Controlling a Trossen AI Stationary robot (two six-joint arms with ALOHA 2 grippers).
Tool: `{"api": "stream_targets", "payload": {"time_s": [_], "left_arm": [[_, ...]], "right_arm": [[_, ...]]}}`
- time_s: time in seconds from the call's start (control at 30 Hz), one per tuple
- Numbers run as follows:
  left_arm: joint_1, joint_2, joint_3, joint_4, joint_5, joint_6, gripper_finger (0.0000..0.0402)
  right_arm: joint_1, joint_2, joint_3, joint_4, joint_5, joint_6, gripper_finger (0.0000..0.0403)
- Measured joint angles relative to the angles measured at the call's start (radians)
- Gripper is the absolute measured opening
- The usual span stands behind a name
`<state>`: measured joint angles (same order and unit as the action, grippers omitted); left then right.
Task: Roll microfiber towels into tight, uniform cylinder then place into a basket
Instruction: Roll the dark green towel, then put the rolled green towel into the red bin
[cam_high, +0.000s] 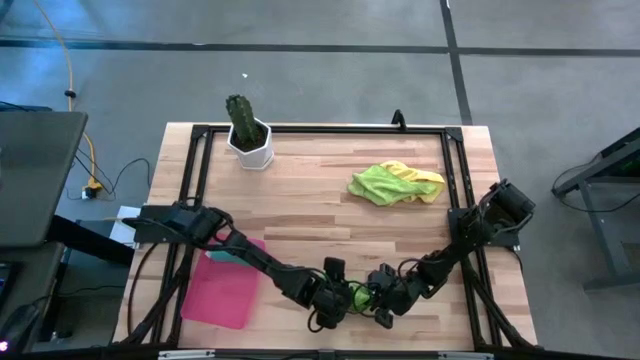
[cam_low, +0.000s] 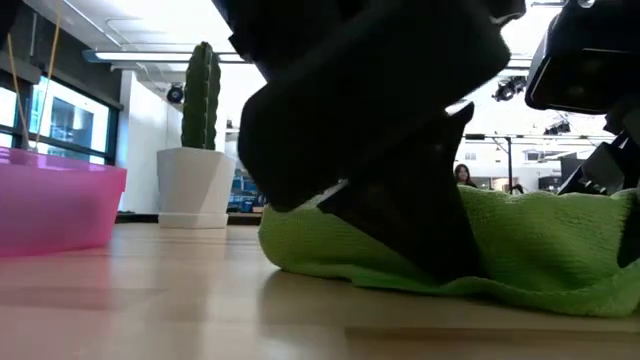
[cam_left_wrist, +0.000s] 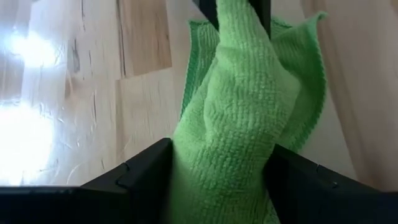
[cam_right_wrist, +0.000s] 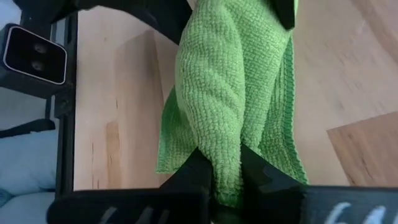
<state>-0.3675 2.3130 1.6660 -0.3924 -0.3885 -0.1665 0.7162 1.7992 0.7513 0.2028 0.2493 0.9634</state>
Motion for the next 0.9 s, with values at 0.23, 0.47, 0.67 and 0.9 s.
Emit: {"api": "stream_targets", "payload": {"time_s": [0.23,0.47,0.67,0.9], "left_arm": [[0.004,0.0,0.0,-0.005,0.094,-0.044,0.0166],[0.005,0.0,0.0,-0.035,0.202,-0.102,0.0051],[0.023,-0.001,0.0,-0.058,0.297,-0.22,0.0014],[0.025,-0.054,-0.008,-0.117,0.313,-0.223,0.0015]], "right_arm": [[0.004,0.0,0.0,0.008,0.001,-0.101,0.0025],[-0.01,-0.032,-0.001,-0.006,-0.03,-0.2,0.0128],[-0.066,-0.148,-0.001,-0.193,-0.129,-0.212,0.0199],[-0.09,-0.326,-0.001,-0.452,-0.098,-0.28,0.0202]]}}
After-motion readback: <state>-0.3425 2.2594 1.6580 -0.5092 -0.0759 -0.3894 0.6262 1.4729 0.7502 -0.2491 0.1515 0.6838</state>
